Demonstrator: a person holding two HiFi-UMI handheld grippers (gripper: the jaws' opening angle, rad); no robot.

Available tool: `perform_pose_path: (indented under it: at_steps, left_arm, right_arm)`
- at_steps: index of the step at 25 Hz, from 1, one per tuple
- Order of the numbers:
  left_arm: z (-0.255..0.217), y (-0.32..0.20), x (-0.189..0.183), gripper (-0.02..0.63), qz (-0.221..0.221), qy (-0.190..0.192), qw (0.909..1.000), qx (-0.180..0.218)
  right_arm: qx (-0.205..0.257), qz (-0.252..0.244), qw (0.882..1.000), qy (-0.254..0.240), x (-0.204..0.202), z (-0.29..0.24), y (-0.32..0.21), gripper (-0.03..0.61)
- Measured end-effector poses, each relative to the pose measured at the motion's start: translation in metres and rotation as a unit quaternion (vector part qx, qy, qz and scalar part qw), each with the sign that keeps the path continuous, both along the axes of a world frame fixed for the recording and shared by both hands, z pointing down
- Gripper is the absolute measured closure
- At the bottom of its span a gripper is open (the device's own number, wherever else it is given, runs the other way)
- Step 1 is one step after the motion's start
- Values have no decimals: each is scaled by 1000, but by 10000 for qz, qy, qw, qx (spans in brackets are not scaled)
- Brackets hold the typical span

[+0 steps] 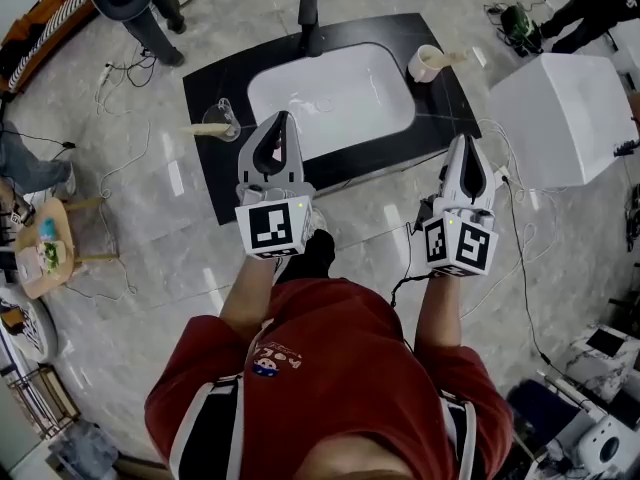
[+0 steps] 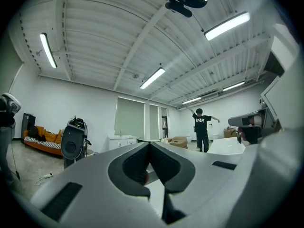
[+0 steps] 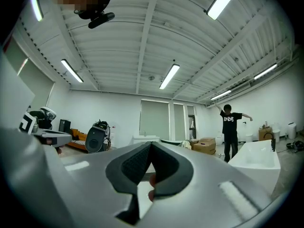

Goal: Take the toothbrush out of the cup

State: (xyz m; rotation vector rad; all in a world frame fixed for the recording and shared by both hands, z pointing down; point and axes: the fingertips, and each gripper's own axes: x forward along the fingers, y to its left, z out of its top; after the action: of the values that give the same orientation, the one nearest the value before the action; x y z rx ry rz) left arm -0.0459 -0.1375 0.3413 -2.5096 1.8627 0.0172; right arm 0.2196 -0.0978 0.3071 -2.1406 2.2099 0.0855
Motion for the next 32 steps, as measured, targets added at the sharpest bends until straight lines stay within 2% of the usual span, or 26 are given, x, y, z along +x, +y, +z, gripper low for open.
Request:
perform_pose_path:
  at_steps: [6,12,18,28,32]
  left_arm:
    - [3,-64,-19,609,-190,128,9997,-92]
    - [2,-99,-27,609,-365,195,9991,-58]
    - [12,-112,-23,609,-587,194,9979,-193]
    - [15,-122,-23,609,-1519,-54,9879,-306]
    - [7,-130,-12,609,-1608,-109,9867,-235]
  right_arm:
    - [-90,-226,9996,108,-24,2,-76,568]
    - [-138,-417,9990,105,-37,4,-119,568]
    - [-222,-699,9973,103,-35,10,-150,568]
    - [-286,-1606,9864,-191,-40,27,-213,568]
    - [-248,-1704,9847,-251,-29,27,-224,568]
